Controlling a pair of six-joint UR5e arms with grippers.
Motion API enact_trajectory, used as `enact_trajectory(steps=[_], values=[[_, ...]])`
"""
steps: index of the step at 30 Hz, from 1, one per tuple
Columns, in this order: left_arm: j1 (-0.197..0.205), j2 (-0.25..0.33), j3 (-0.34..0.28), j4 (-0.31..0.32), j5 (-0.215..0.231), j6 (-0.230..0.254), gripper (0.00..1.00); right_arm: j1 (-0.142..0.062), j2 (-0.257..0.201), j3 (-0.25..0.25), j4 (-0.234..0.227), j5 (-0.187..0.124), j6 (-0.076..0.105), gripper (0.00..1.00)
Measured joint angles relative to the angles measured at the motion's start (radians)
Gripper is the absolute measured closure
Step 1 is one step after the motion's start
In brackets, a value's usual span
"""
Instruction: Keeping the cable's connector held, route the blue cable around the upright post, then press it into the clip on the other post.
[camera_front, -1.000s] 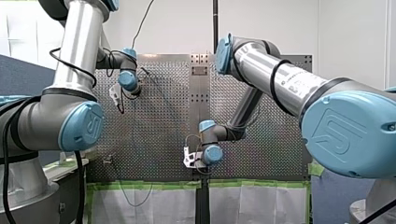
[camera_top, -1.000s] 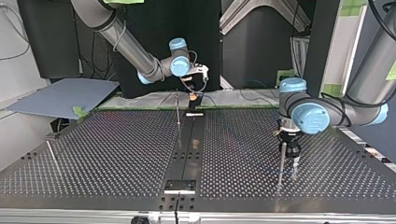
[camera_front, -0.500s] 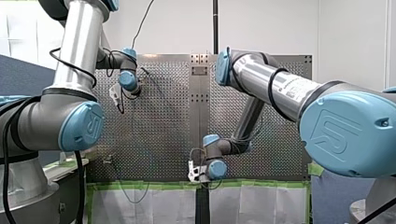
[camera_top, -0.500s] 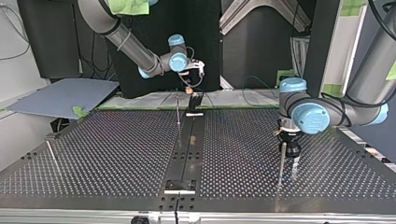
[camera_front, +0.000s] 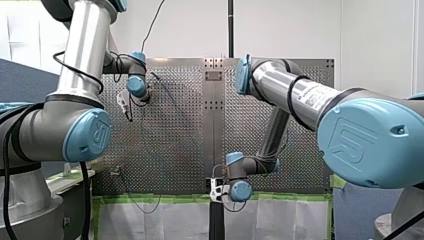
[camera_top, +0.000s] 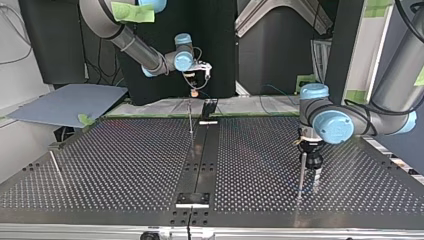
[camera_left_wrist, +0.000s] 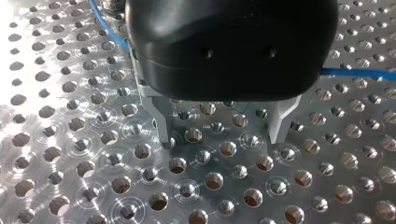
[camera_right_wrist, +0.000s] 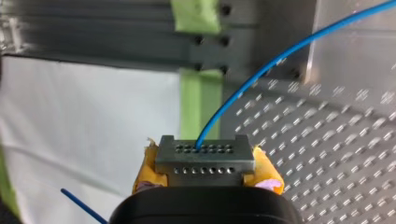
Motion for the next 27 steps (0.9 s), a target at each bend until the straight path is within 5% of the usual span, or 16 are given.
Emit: enact_trajectory(steps=[13, 27], values=[[0.002, 0.000, 0.000, 0.000, -0.001, 0.000, 0.01, -0.035, 0.063, 0.066, -0.137, 0.030, 0.000, 1.00], [0.005, 0.000, 0.000, -0.001, 0.000, -0.015, 0.01, -0.050, -0.026, 0.179, -0.276, 0.035, -0.016, 1.00]])
